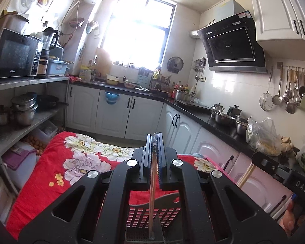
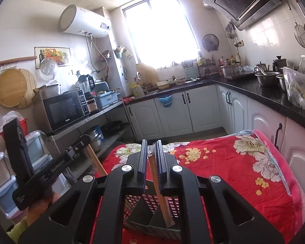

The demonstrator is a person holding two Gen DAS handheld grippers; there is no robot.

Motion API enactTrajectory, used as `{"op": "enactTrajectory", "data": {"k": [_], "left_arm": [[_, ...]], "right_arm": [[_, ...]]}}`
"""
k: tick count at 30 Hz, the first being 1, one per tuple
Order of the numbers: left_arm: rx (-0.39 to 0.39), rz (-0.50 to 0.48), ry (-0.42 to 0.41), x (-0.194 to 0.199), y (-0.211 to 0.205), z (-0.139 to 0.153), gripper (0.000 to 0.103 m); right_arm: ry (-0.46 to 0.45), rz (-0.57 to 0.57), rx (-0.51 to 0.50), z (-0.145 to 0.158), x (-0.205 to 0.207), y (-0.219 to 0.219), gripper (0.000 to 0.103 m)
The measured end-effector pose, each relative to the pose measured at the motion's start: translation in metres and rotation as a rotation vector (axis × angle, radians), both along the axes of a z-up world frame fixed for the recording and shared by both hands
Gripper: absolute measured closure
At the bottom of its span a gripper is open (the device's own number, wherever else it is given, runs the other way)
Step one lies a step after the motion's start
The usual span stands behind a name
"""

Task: Organize utensils
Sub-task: 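Lift the left tool's chopstick over the grey caddy while the right tool carries its chopstick there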

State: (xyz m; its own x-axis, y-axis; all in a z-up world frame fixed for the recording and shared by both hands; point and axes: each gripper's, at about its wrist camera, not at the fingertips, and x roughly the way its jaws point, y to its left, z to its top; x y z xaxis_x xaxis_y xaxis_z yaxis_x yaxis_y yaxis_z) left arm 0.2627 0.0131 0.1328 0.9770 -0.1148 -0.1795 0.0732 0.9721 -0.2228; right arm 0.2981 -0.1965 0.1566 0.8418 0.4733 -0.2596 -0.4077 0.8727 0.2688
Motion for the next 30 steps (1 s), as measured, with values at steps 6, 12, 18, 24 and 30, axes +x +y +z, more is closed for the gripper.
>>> {"op": "enactTrajectory", "data": {"k": [6, 12, 18, 24, 30], "left_arm": [[-0.007, -0.002, 0.033, -0.001, -0.001, -0.025, 0.101], [-0.025, 0.017, 0.070, -0.002, 0.007, -0.046, 0.101], [-0.032, 0.038, 0.089, -0.004, 0.016, -0.054, 0.101], [-0.046, 0.040, 0.114, -0.012, 0.015, -0.056, 0.101], [-0.024, 0.030, 0.141, -0.019, 0.012, -0.055, 0.100]], "right_arm": [[0.021, -0.007, 0.015, -0.021, 0.004, -0.004, 0.094], [0.040, -0.021, 0.027, -0.038, 0.004, -0.011, 0.094], [0.066, -0.039, 0.018, -0.047, 0.004, -0.015, 0.094], [0.095, -0.053, 0.019, -0.050, 0.000, -0.020, 0.094], [0.104, -0.064, -0.001, -0.054, -0.009, -0.024, 0.093]]}}
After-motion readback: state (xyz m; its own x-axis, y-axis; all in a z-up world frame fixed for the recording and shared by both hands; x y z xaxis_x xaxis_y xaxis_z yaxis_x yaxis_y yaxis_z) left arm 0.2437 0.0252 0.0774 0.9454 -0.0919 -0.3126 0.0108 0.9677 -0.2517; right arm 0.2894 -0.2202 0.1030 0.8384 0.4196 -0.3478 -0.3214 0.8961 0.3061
